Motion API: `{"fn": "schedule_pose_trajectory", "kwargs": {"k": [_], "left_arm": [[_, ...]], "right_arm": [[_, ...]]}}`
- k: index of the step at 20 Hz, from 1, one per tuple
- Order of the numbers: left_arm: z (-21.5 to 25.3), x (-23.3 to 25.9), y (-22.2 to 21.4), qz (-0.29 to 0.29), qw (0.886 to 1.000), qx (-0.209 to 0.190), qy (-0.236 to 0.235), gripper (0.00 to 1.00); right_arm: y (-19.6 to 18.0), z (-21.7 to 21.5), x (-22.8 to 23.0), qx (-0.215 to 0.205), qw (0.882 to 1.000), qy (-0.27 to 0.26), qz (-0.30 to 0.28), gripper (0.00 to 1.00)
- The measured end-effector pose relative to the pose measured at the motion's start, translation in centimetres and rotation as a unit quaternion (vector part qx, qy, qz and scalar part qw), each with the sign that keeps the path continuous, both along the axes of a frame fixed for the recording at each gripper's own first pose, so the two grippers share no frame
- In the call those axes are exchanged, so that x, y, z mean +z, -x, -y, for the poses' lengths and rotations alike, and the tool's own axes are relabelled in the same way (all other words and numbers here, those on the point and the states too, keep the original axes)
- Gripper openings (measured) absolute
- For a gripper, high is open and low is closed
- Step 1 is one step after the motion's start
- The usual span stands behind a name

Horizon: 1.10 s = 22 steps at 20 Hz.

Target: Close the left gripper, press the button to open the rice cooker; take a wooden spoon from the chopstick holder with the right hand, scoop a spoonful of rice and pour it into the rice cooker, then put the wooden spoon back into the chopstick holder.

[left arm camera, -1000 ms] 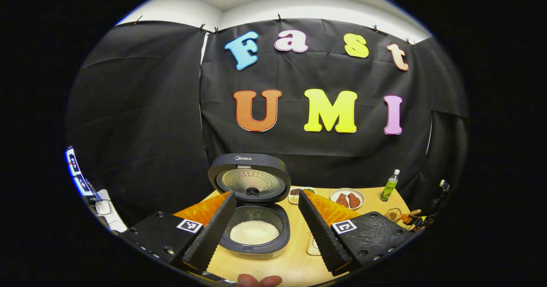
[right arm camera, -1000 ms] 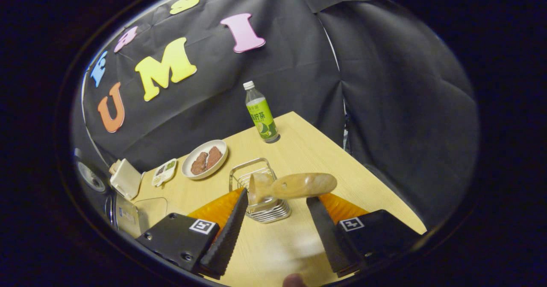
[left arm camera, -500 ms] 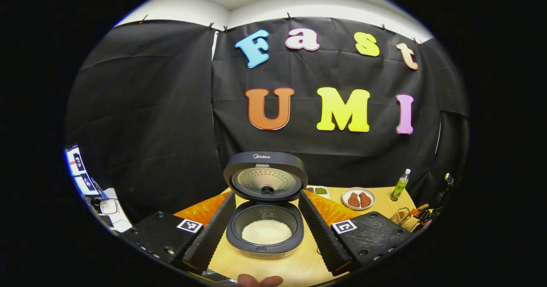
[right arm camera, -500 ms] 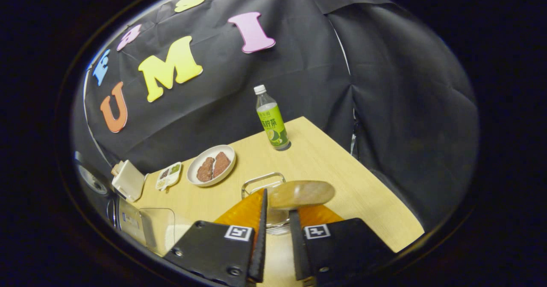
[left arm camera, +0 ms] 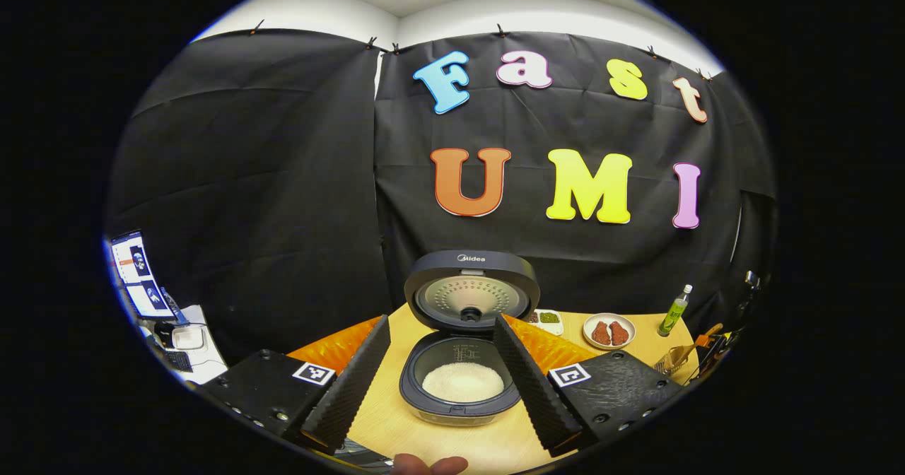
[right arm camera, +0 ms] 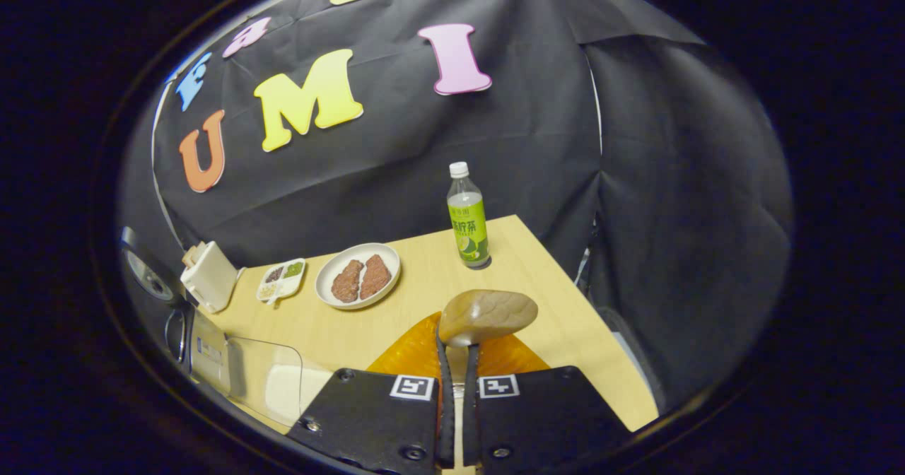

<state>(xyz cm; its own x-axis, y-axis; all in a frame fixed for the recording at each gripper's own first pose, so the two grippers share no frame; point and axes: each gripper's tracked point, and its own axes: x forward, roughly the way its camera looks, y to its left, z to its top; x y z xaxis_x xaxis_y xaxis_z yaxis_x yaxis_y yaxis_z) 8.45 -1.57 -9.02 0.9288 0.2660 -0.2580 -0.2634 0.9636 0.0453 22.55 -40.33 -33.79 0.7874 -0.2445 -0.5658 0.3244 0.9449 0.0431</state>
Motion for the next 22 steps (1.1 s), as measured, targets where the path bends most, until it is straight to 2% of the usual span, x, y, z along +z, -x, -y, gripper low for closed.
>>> {"fn": "schedule_pose_trajectory", "kwargs": {"k": [2, 4, 6, 9, 12, 15, 18, 22], "left_arm": [[-0.3, 0.5, 0.5, 0.009, 1.000, -0.001, 0.001, 0.95], [-0.5, 0.7, 1.4, 0.018, 1.000, 0.000, 0.005, 0.95], [-0.8, 1.0, 2.4, 0.026, 1.000, 0.002, 0.008, 0.95], [-1.6, 1.2, 3.9, 0.029, 1.000, 0.010, -0.005, 0.95], [-2.8, 2.1, 5.6, 0.039, 0.999, 0.016, -0.015, 0.95], [-4.1, 2.7, 7.2, 0.052, 0.998, 0.028, -0.008, 0.95], [-5.3, 2.5, 8.7, 0.054, 0.998, 0.041, -0.003, 0.95], [-6.6, 2.2, 9.7, 0.049, 0.997, 0.053, -0.007, 0.95]], "right_arm": [[0.4, -0.5, 2.6, 0.006, 1.000, 0.030, 0.005, 0.10], [0.4, -2.5, 5.9, 0.030, 0.998, 0.053, 0.021, 0.10], [-0.1, -6.4, 8.8, 0.067, 0.995, 0.058, 0.037, 0.10], [-0.8, -14.3, 10.5, 0.137, 0.989, 0.042, 0.047, 0.10], [-1.4, -20.8, 9.0, 0.190, 0.981, 0.021, 0.031, 0.10], [-1.3, -24.9, 5.5, 0.223, 0.974, 0.025, -0.009, 0.10], [-0.9, -26.4, 1.6, 0.233, 0.969, 0.045, -0.061, 0.10], [-0.7, -26.1, -2.8, 0.235, 0.962, 0.079, -0.115, 0.10]]}}
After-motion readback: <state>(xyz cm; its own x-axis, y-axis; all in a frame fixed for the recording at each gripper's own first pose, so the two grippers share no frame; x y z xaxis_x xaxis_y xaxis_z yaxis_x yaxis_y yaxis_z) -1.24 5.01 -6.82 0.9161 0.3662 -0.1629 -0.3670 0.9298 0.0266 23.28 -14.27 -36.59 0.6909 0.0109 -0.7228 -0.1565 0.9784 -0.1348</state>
